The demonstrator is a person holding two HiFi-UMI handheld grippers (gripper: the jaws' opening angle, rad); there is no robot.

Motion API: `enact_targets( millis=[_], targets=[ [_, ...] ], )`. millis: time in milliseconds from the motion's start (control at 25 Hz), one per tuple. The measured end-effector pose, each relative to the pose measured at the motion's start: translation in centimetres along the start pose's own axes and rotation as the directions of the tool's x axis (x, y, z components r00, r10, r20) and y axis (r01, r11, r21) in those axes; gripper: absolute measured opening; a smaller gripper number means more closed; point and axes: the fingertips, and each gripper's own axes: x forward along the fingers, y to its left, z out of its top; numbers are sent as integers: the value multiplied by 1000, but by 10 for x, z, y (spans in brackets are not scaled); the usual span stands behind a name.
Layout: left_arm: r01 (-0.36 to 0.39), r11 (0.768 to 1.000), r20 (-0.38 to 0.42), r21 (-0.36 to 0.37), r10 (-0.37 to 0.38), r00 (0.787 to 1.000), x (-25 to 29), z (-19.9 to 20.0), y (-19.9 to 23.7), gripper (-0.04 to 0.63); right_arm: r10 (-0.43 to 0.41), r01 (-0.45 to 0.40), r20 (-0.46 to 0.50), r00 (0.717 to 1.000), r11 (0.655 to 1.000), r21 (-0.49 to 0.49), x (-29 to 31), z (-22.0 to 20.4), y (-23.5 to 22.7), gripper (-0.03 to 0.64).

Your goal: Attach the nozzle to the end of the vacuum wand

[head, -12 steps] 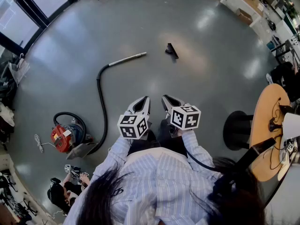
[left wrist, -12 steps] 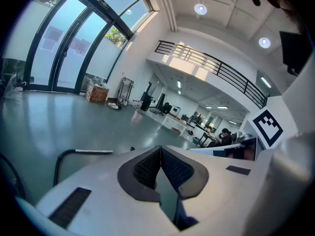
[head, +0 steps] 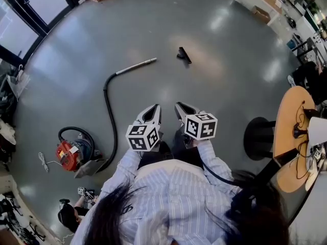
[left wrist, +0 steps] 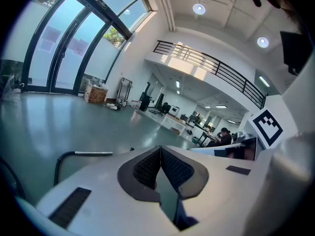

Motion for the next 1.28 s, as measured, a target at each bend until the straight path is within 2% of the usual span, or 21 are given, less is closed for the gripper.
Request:
enact_targets(
  millis=[160, 320, 520, 800, 960, 1160, 1280],
  targets=[
    [15, 1000, -12, 3, -15, 1000, 0, 2, 2, 6, 3, -3, 12, 1000, 1000, 31, 3, 1, 0, 32],
    [51, 997, -47, -54, -53, 997, -2, -2, 5, 6, 19, -20, 16, 1000, 998, 53, 9, -1, 3, 32],
    [38, 996, -49, -78, -42, 998, -3, -1, 17, 6, 1, -2, 18, 1000, 997, 72, 12, -1, 2, 32],
    [2, 987, -61, -162, -12, 998, -1, -7, 38, 6, -32, 33, -15, 999, 993, 116, 11, -9, -12, 32],
    [7, 977, -66, -212, -21, 998, 10, -7, 41, 6, -15, 20, -43, 999, 990, 137, 20, -10, -17, 32],
    [-3, 980, -112, -198, -19, 994, 39, -6, 46, 6, 3, 11, -89, 996, 988, 154, 43, -2, -37, 32],
    [-17, 984, -122, -177, -5, 993, 61, 6, 51, 6, 14, 1, -95, 995, 987, 158, 62, 19, -54, 32]
  ],
)
